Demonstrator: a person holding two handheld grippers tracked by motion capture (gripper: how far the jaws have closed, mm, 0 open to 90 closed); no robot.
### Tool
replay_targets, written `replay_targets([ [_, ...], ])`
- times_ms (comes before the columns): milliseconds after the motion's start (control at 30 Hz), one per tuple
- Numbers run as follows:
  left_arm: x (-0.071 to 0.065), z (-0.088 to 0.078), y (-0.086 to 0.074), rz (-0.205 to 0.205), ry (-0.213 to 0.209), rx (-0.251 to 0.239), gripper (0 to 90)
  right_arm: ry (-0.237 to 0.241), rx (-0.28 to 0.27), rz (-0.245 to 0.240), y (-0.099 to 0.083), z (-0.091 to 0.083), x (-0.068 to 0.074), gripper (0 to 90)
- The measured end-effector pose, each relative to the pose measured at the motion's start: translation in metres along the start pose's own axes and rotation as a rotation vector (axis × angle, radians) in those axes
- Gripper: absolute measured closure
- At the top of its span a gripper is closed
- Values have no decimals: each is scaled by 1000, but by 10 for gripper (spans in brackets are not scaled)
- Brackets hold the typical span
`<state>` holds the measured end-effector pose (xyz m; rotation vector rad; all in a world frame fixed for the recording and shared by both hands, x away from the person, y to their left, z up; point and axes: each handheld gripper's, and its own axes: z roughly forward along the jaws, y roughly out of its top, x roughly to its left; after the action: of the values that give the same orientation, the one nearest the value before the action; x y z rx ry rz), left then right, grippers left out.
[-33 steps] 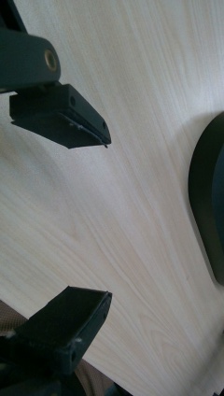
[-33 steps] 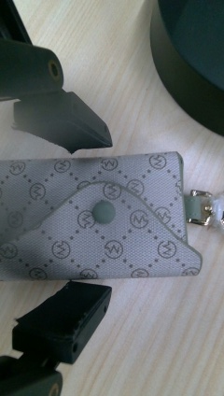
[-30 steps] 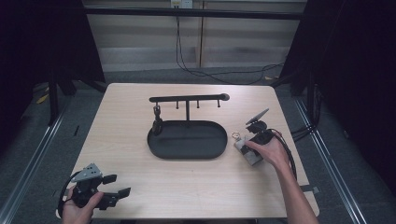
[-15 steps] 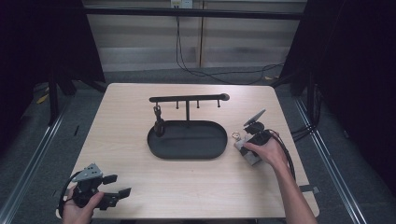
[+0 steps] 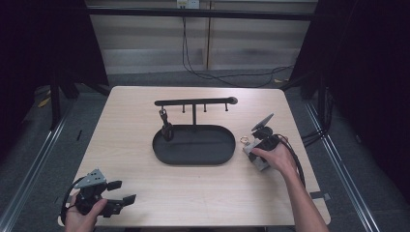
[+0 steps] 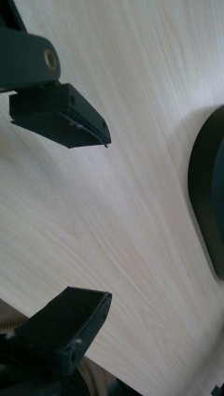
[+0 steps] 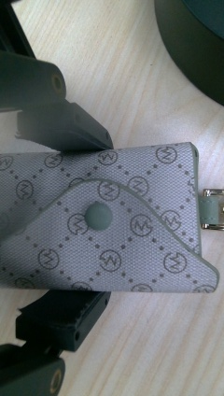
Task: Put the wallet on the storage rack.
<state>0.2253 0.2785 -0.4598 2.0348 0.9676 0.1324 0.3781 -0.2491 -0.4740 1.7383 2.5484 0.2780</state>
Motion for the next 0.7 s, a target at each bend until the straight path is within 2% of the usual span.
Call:
replay_targets([
  [233, 0, 2, 0, -4, -11, 11, 202, -17, 47, 5, 6, -6, 1, 328],
  [567, 2, 2, 0, -11, -9, 10, 202, 26, 31, 55, 3, -14, -6, 331],
  [700, 2, 2, 1, -12, -11, 3, 202, 29, 24, 57, 0, -20, -9, 331],
])
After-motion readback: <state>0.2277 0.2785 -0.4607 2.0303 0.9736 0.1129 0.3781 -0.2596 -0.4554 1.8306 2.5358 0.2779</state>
